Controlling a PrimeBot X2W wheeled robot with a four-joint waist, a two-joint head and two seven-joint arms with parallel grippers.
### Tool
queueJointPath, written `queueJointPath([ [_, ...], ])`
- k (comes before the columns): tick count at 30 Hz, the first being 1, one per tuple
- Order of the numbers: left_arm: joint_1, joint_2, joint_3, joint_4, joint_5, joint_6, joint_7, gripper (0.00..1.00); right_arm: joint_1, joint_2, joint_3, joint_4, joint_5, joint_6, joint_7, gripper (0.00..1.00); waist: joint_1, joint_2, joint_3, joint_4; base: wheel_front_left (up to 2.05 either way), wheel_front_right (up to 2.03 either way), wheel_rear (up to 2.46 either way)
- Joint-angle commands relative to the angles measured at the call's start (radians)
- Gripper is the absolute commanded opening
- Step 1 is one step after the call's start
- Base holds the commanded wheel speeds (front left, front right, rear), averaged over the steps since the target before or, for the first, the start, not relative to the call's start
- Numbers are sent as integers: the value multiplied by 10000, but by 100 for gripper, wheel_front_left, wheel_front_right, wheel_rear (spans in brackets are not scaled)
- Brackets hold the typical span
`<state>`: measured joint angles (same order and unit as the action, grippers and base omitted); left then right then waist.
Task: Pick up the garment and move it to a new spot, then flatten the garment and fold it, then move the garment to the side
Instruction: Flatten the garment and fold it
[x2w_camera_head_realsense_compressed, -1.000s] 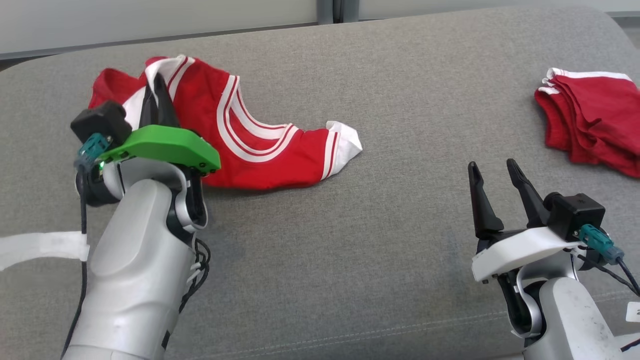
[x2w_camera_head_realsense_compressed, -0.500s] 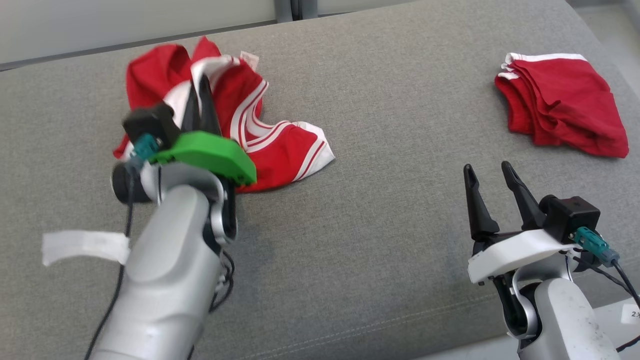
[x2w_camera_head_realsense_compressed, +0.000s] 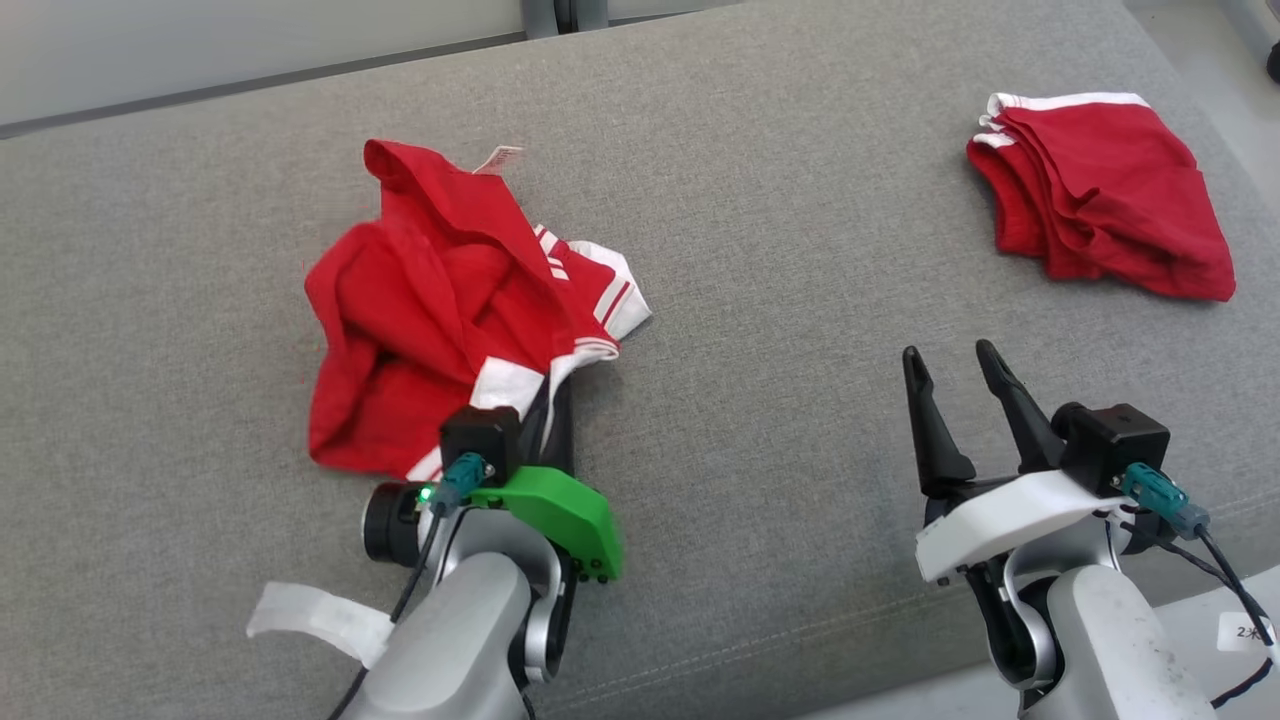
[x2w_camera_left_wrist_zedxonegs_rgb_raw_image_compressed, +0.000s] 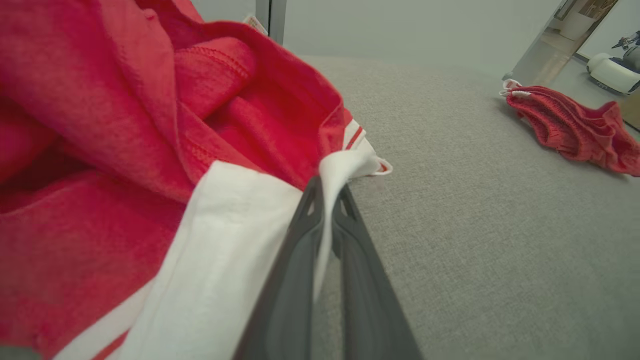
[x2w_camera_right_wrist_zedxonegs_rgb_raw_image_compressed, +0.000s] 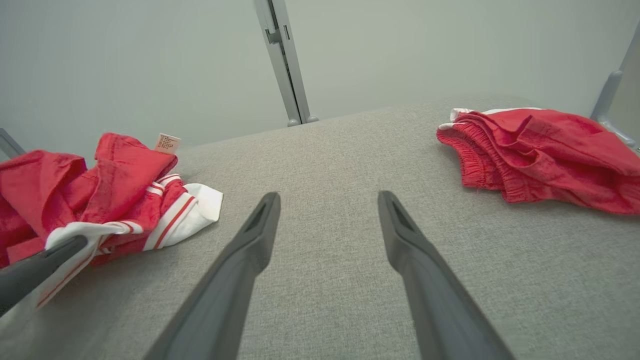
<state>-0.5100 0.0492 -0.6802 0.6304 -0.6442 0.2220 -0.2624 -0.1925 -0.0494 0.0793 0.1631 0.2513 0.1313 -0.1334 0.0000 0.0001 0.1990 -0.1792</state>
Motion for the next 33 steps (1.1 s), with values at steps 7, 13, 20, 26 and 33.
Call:
queueJointPath([
  [7,149,35,-1541,7,-790,228,6,100,-83,-21,425,358,460,-11,63,100,0,-1,-295,184,0,0,0],
  [13,167,36,-2479,-291,-1383,281,9,100,-12,-22,607,750,911,-11,37,100,0,-1,-539,585,0,0,0],
  [20,428,40,-2201,-1202,-1289,615,-24,100,41,-19,854,1189,1488,-11,161,100,0,-1,-802,1155,0,0,0],
  [26,1031,401,-1210,-2269,-560,860,-13,100,-367,-24,1872,1786,1242,-10,547,100,0,-1,-782,1792,0,0,0],
  [33,1656,565,-402,-3181,-65,932,-14,100,-958,-34,2804,2651,1166,-10,1174,100,0,-1,-707,2693,0,0,0],
])
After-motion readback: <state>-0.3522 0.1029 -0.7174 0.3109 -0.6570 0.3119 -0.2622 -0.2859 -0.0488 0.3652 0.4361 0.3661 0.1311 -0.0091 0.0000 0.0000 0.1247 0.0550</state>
